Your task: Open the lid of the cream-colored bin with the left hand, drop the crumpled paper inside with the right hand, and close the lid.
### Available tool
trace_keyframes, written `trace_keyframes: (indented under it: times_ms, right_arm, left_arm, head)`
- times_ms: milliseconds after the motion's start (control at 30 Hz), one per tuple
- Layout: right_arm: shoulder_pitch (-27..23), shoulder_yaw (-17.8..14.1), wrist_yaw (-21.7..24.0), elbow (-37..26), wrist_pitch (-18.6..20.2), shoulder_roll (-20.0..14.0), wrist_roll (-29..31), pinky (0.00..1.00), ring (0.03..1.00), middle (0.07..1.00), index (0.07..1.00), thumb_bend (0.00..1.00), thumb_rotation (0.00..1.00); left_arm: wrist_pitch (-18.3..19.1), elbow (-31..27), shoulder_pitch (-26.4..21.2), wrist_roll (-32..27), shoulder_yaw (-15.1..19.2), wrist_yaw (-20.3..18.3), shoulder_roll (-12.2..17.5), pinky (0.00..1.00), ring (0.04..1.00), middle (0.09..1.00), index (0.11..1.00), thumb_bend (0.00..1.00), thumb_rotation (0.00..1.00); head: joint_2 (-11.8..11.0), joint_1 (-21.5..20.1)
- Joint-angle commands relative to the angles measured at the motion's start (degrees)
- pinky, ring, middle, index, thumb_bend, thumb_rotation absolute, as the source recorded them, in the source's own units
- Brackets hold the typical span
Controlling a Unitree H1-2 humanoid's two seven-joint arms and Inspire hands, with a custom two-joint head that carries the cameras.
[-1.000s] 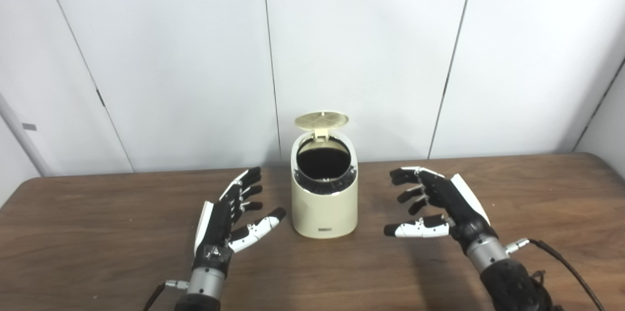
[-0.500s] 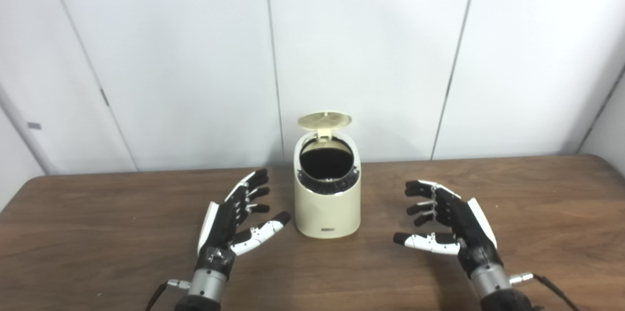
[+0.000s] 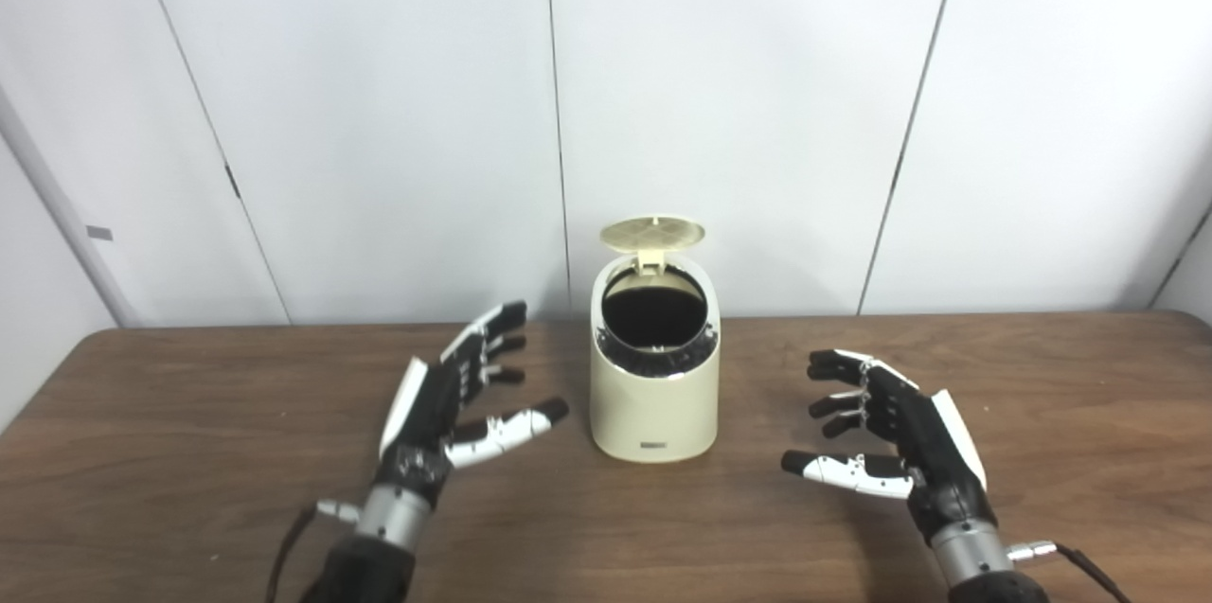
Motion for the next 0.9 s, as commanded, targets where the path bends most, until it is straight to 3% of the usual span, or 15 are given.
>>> trace_keyframes:
  times_ms: [0, 200, 500, 867]
  right_arm:
    - [-1.7, 0.0, -0.6, -2.0, -1.2, 0.0, 0.6, 0.5, 0.59, 0.728, 0.702, 0.76, 0.03]
    - [-1.7, 0.2, -0.7, -2.5, 0.0, 0.7, 0.7, 0.48, 0.598, 0.726, 0.693, 0.76, 0.0]
    - [-1.7, 1.2, -1.2, -2.5, -1.1, 0.5, -1.2, 0.47, 0.588, 0.711, 0.686, 0.75, 0.0]
    - [-1.8, 2.7, -0.4, -2.4, -2.0, 0.5, -0.8, 0.45, 0.565, 0.698, 0.677, 0.75, 0.0]
  left_arm:
    - [-0.7, -1.1, -3.9, 0.2, -0.4, -0.4, 0.3, 0.72, 0.875, 0.913, 0.919, 0.84, 0.23]
    - [-0.4, 0.8, -8.4, 3.1, -1.4, 0.1, 0.7, 0.72, 0.889, 0.907, 0.917, 0.86, 0.23]
    - [0.1, 4.4, -13.9, 4.6, -2.4, 0.8, -1.2, 0.74, 0.903, 0.909, 0.914, 0.88, 0.24]
    - [0.1, 8.6, -18.1, 7.7, -4.5, 0.0, -0.2, 0.77, 0.938, 0.964, 0.937, 0.88, 0.26]
  head:
    - [0.0, -0.1]
    - [-0.1, -0.1]
    - [-0.3, -0.3]
    - [-0.4, -1.1]
